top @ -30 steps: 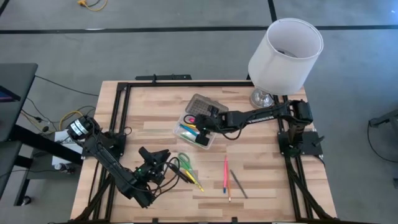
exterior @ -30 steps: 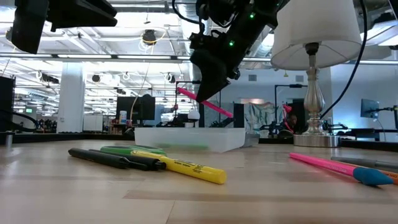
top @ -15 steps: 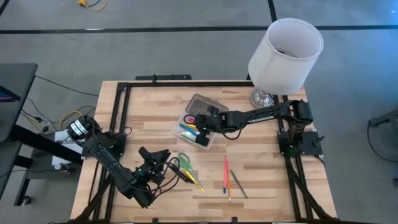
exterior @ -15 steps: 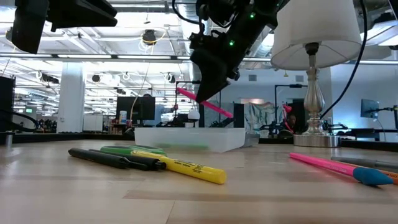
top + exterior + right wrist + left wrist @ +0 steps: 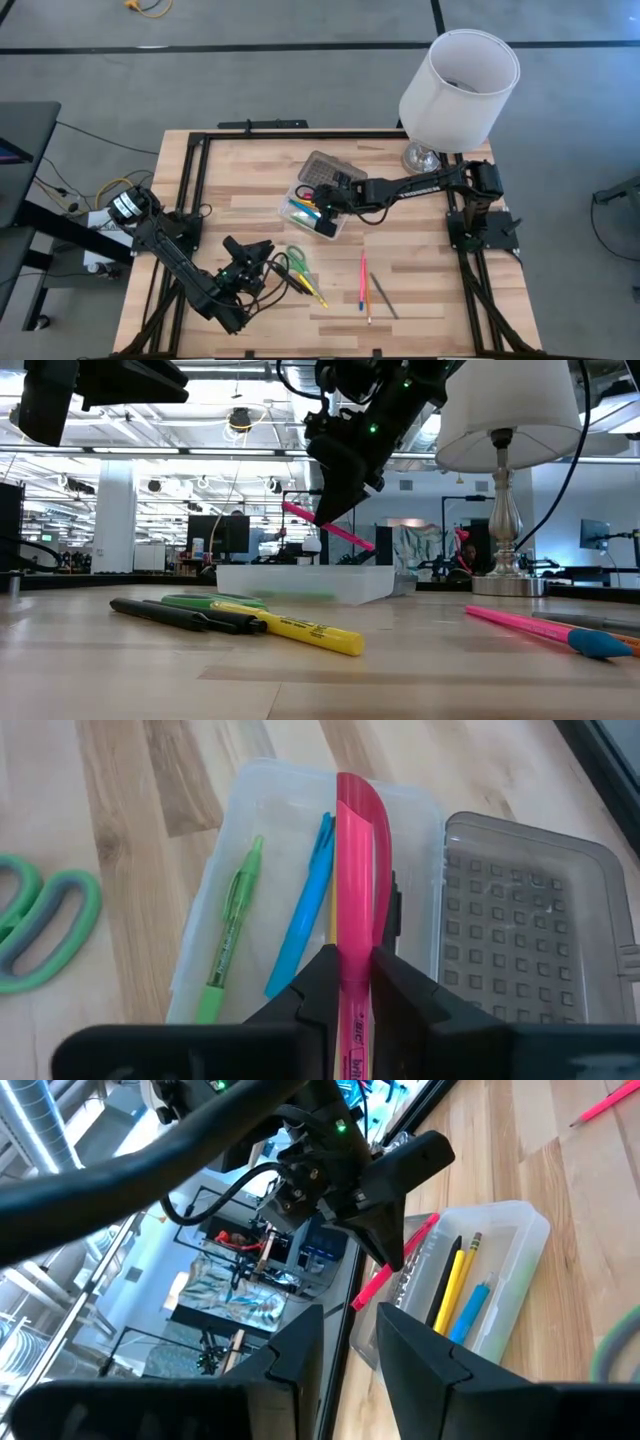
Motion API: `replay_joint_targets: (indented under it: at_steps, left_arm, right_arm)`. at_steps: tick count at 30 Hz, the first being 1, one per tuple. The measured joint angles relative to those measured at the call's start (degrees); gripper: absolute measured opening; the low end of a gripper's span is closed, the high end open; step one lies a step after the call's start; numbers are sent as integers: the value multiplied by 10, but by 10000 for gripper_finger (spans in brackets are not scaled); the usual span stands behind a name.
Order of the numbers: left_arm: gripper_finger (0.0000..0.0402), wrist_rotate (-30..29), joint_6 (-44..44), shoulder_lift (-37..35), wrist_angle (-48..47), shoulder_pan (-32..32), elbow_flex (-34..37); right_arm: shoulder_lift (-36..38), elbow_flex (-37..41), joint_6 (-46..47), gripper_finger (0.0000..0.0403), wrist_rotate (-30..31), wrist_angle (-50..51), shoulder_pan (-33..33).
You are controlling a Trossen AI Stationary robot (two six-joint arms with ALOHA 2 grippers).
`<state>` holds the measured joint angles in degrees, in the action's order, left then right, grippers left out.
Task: Pick & place school supplies into a supply box
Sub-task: Put the pink pen into the gray supply box, then put the left black pen into the gray supply box
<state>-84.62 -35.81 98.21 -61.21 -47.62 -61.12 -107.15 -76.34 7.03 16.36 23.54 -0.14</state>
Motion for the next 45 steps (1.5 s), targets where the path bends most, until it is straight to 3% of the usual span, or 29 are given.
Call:
replay_joint_targets:
  at_steps: [8,18,28,45]
  left_arm:
    - [91,1,0,0,0,0,0]
    - [91,6,0,0,1,0,0]
    - [91,34,-6,0,7,2,0]
    - [91,56,5,0,58,3,0]
  right_arm:
    - [0,0,0,71,0,0,0]
    - [0,0,-1,74,0,8,0]
    - [18,0,-24,74,6,69,58]
    - [66,0,63,74,185,197,237]
